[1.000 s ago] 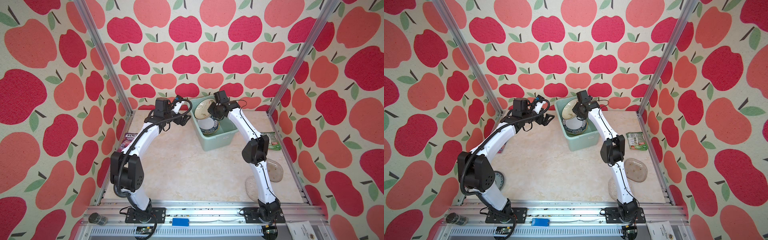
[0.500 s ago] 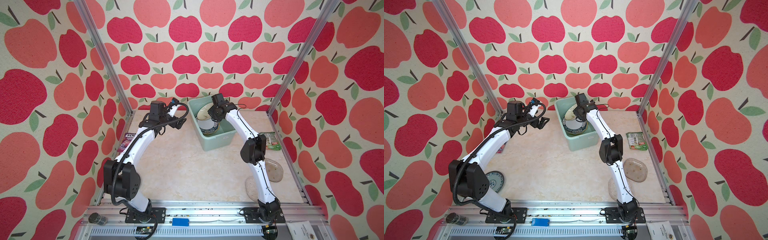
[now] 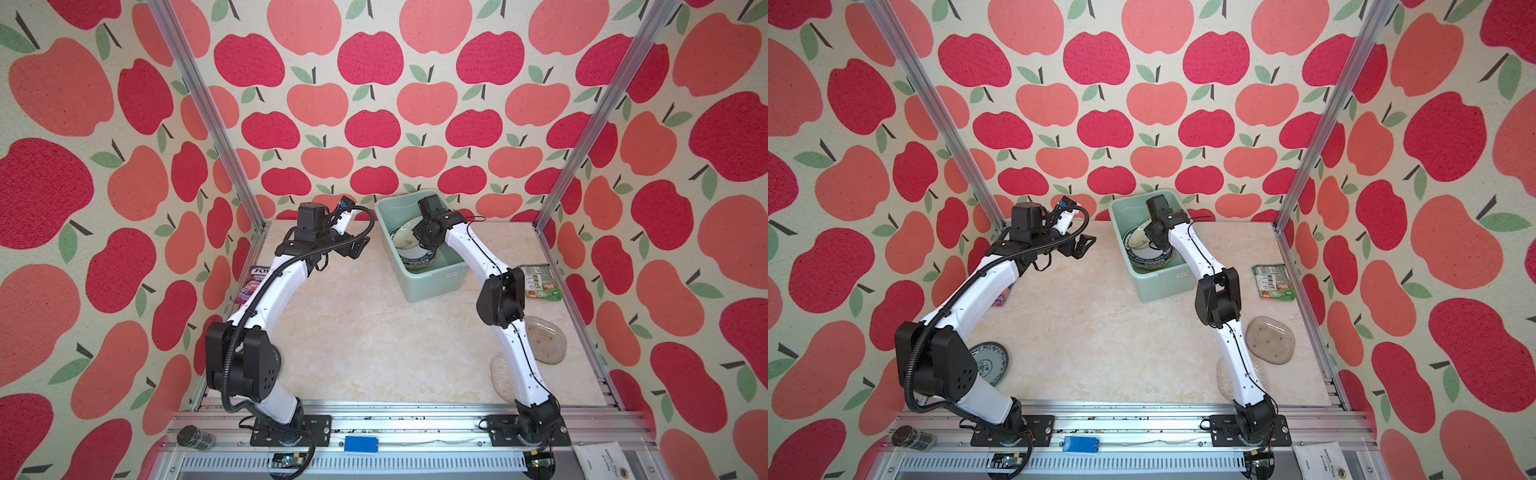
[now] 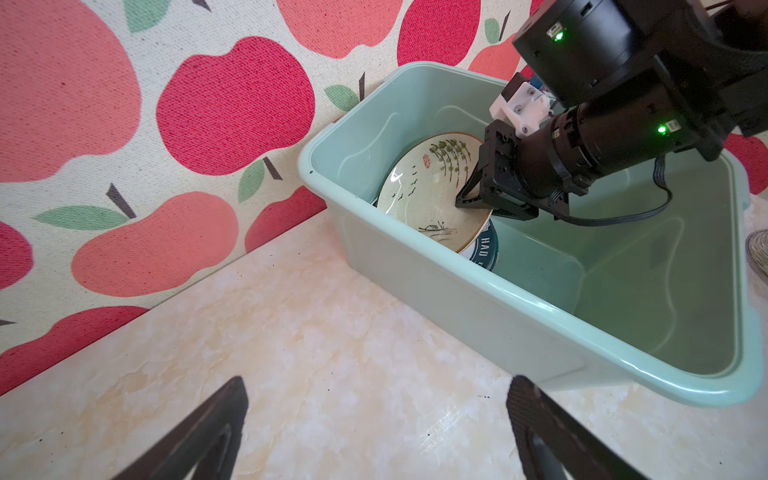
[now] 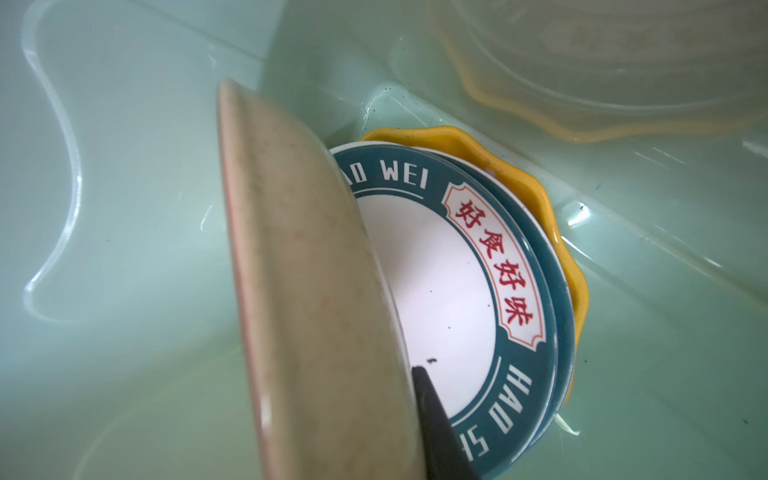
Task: Place the plates into the plastic bin on the countertop
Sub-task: 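Lower the cream plate into the bin onto the stack with the right gripper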
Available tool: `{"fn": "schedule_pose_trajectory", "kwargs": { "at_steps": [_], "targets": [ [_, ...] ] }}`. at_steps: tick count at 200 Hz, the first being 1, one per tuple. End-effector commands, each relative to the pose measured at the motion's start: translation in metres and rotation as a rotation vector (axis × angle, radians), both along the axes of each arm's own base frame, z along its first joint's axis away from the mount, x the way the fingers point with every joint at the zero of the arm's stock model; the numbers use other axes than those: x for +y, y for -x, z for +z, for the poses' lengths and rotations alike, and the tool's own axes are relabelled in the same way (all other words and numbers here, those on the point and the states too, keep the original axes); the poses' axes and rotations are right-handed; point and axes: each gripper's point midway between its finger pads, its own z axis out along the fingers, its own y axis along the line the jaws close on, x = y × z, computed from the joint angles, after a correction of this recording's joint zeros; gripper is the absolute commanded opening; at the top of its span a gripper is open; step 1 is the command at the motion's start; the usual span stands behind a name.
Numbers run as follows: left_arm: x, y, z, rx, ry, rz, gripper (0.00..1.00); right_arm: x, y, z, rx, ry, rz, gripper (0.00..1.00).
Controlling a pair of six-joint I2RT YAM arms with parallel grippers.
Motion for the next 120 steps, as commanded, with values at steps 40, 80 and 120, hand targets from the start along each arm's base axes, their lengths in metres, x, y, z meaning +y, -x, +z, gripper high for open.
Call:
{"fn": "schedule_pose_trajectory", "kwargs": {
  "at_steps": [40, 80, 120],
  "targets": [
    [0.003, 0.007, 0.001, 0.009, -0.021, 0.004, 0.99, 0.002, -0.008, -0.001, -0.009, -0.046, -0.017, 0.29],
    [0.001, 0.004, 0.002, 0.011, -0.016, 0.003, 0.99, -0.001, -0.004, -0.006, 0.021, -0.047, -0.032, 0.33],
    [-0.004, 0.002, 0.000, 0.024, -0.014, -0.003, 0.99, -0.004, 0.003, -0.018, 0.065, -0.043, -0.042, 0.37]
  ]
}}
